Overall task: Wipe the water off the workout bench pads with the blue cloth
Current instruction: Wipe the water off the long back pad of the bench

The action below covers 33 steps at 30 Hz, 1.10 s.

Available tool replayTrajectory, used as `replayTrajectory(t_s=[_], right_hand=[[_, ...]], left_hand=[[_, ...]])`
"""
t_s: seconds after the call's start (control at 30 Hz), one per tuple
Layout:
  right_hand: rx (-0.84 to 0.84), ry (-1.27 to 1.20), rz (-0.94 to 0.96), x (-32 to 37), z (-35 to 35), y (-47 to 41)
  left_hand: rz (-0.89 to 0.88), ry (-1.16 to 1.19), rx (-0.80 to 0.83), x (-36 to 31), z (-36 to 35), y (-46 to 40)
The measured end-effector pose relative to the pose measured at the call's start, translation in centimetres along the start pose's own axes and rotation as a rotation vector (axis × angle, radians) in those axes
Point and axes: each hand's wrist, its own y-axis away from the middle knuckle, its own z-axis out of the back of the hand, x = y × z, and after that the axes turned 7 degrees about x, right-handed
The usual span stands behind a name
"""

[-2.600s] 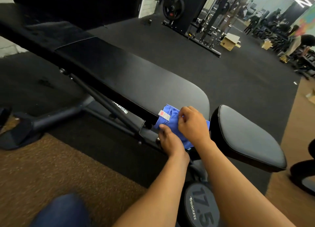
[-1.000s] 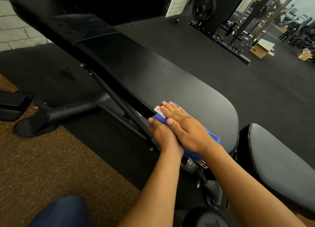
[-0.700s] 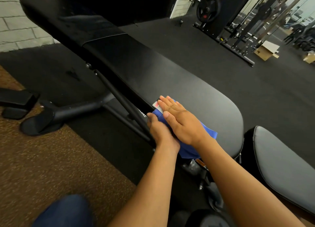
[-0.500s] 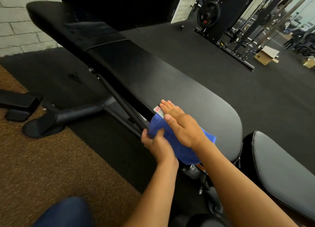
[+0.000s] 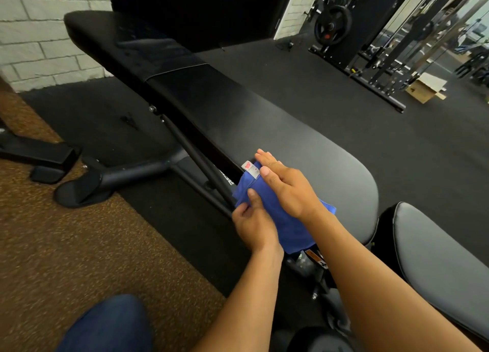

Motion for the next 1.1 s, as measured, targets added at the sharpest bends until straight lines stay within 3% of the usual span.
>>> replayTrajectory(t_s=[0.1,0.3,0.53,0.9,1.1], right_hand=[[-0.023,-0.044,-0.025,0.2,0.0,0.1],[-0.113,-0.159,0.008,0.7,-0.2,-0.3],[-0.129,-0.119,0.033,0.5,0.2,-1.8],[-0.069,-0.075,0.054,2.7,-1.0,-6.8],[-0.012,0.039,0.054,3.6,-2.0,-10.1]], left_hand=[[0.028,0.091,0.166,0.3,-1.4,0.3],[0.064,0.314,0.160,-0.7,-3.5,0.0],[-0.044,0.234,-0.033,-4.6,-4.5,-5.7],[-0.110,0.115,0.027,-8.2,-4.0,-8.1],[-0.098,0.070,0.041,-14.7,-3.7,-12.9]])
